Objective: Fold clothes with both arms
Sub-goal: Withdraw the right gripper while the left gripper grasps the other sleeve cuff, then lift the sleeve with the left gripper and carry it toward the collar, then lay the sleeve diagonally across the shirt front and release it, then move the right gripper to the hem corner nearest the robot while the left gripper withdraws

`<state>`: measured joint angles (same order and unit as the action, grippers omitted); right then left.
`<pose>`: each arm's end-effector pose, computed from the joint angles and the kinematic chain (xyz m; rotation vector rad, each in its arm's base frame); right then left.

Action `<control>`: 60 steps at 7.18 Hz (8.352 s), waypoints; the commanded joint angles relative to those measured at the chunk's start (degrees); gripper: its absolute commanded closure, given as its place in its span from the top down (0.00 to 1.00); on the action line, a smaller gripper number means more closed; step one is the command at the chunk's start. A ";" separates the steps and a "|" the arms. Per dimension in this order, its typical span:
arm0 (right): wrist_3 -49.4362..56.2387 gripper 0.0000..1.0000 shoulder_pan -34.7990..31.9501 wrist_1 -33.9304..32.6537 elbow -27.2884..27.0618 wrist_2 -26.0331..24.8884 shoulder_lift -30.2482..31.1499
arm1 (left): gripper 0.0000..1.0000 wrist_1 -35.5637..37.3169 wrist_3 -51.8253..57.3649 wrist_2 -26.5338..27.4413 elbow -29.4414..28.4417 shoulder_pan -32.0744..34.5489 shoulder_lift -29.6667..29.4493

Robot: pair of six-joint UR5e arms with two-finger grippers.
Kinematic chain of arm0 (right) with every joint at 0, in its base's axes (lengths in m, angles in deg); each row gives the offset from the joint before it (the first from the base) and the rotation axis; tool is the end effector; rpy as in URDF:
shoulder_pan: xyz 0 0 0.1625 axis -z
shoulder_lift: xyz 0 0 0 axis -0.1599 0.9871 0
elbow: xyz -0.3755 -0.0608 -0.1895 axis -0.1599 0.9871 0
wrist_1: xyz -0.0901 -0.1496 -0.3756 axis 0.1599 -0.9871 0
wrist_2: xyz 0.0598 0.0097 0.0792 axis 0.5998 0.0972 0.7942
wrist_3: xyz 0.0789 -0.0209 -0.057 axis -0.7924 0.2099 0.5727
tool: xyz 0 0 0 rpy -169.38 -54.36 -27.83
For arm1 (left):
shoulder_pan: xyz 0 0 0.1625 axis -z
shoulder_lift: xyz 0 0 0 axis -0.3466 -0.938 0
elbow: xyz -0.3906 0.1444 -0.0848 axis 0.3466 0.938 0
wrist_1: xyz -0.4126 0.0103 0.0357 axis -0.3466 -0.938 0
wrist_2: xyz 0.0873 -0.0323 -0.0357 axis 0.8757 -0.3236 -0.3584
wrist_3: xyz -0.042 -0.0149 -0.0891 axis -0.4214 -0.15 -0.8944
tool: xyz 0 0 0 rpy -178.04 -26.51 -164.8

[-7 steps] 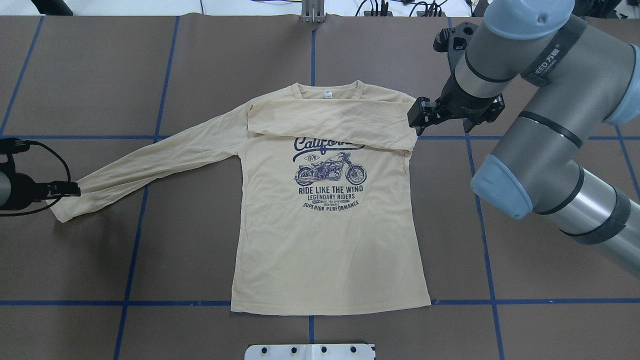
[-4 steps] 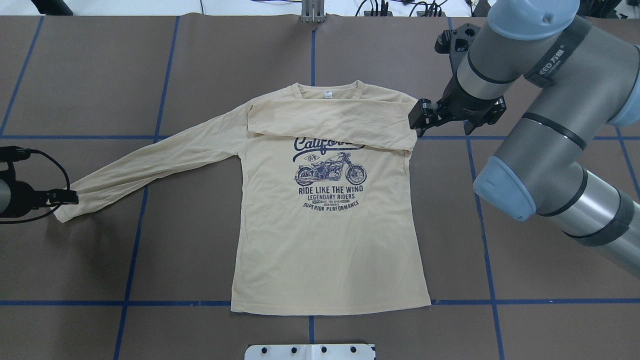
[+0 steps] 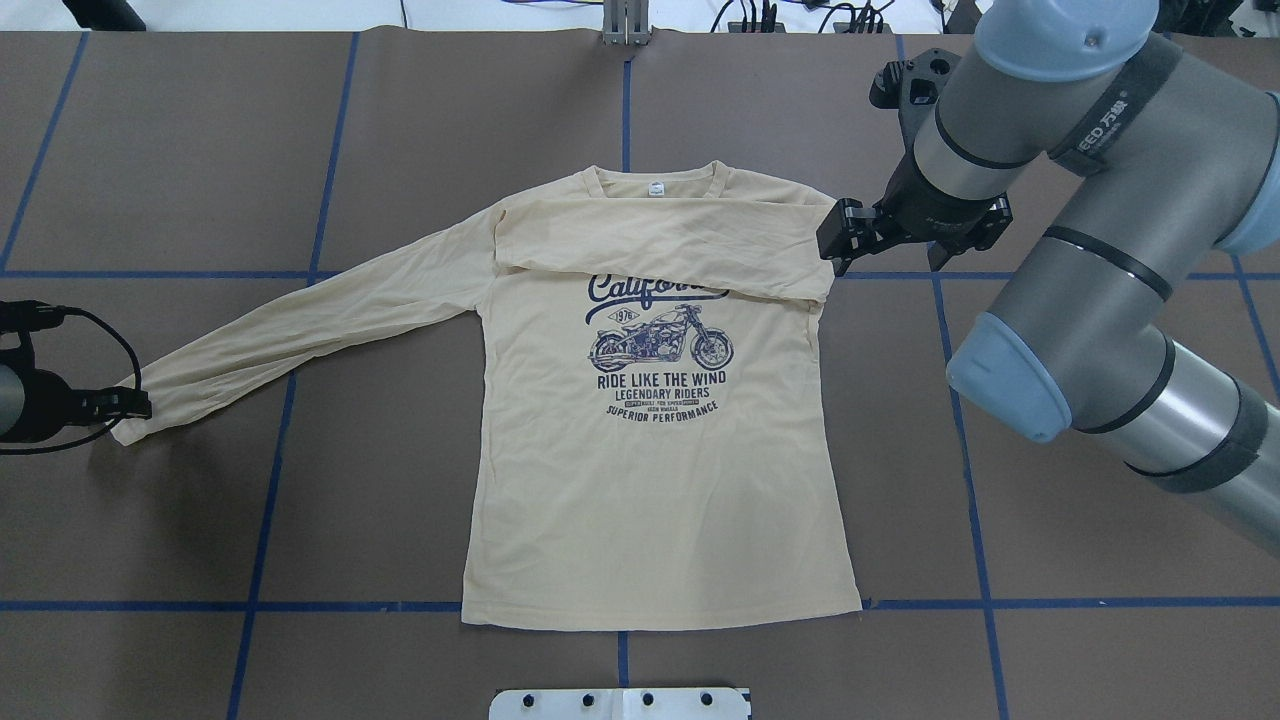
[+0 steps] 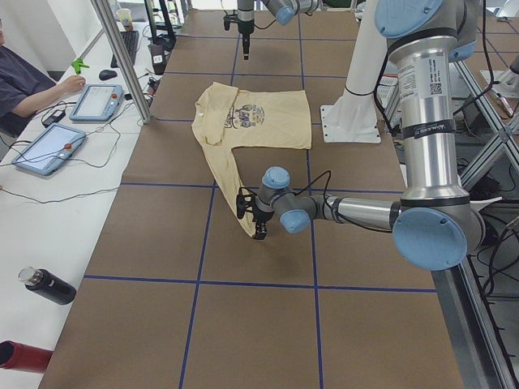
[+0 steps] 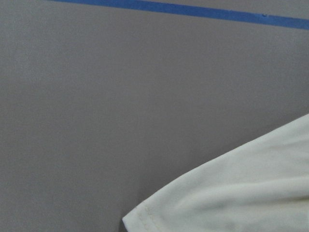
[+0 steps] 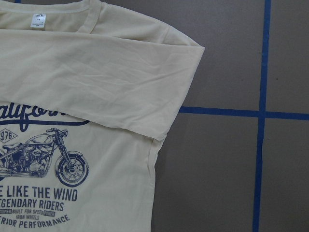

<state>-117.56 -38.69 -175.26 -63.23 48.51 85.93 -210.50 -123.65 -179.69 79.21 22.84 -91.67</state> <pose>-0.3370 -0.4996 0.2405 0.0608 -0.7650 -0.0316 0.2614 -0.3891 0.6114 0.1763 0.7648 -0.2189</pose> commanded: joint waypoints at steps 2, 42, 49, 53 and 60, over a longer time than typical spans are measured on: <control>-0.07 1.00 -0.01 -0.05 -0.02 0.00 -0.04 | 0.23 0.21 -0.04 -0.34 0.55 -0.06 0.00; 3.36 1.00 0.16 1.97 -5.03 0.09 16.40 | 0.99 -1.67 -34.06 -7.21 -30.45 -11.13 -66.87; -8.96 1.00 6.63 17.11 -4.15 0.71 15.34 | 1.00 2.00 -33.00 -7.79 -12.08 -11.31 -53.91; -27.00 1.00 19.81 26.20 -4.94 -5.24 16.91 | 1.00 21.27 -26.26 -7.20 8.42 -10.96 -41.16; -32.06 0.99 30.31 27.99 -3.89 -9.67 20.97 | 0.99 26.76 -25.44 -6.94 17.69 -11.22 -37.88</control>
<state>-149.60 -8.63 -147.20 -67.55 38.69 106.70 -183.96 -149.10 -186.64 96.39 11.74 -129.55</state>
